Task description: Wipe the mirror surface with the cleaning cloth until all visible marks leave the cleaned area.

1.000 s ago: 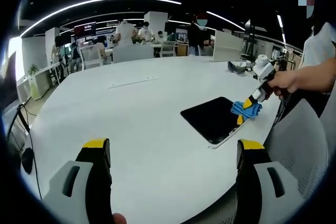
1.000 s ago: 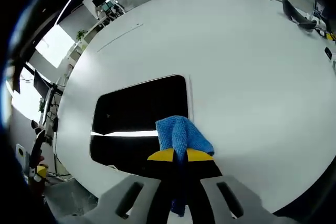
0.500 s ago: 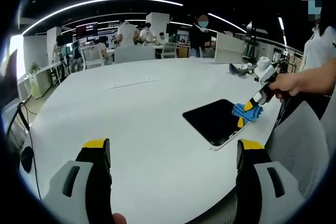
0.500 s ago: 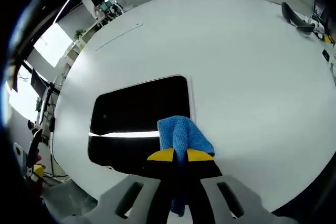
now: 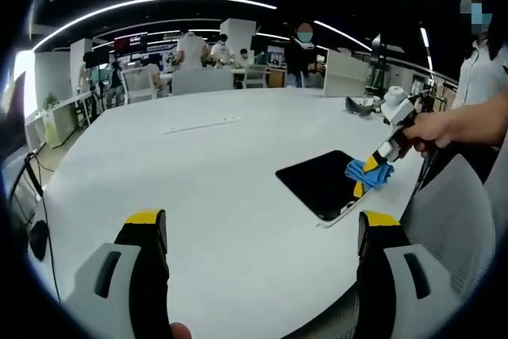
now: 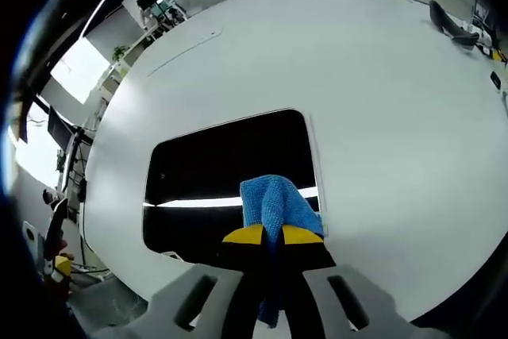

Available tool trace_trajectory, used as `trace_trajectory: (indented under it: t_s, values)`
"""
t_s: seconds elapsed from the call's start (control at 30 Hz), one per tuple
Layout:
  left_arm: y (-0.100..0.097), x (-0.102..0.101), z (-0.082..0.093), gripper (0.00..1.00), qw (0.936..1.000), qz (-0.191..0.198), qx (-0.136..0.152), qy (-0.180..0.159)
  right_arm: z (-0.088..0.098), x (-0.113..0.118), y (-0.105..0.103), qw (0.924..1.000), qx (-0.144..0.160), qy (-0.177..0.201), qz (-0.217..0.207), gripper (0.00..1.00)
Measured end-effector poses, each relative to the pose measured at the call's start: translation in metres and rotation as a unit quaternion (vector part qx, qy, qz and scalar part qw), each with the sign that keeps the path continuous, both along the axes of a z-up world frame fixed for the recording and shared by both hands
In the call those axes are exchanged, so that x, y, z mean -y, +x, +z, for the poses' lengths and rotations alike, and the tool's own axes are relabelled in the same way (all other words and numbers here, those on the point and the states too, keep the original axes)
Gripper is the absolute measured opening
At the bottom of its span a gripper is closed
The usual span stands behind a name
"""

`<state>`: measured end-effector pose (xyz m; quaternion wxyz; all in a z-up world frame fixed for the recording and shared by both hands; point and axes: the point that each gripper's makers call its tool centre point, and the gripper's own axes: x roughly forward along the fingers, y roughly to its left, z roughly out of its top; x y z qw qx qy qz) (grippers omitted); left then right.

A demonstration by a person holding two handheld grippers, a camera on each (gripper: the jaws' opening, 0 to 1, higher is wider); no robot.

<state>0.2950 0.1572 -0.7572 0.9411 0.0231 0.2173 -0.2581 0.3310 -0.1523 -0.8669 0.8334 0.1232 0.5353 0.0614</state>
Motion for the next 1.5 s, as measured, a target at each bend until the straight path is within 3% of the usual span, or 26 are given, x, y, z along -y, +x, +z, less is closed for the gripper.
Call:
trace_trajectory:
  t_s: [1.5]
  values:
    - [0.003, -0.006, -0.006, 0.99, 0.9996, -0.01, -0.011, -0.022, -0.001, -0.091, 0.002, 0.9991, -0.009, 0.011, 0.041, 0.0]
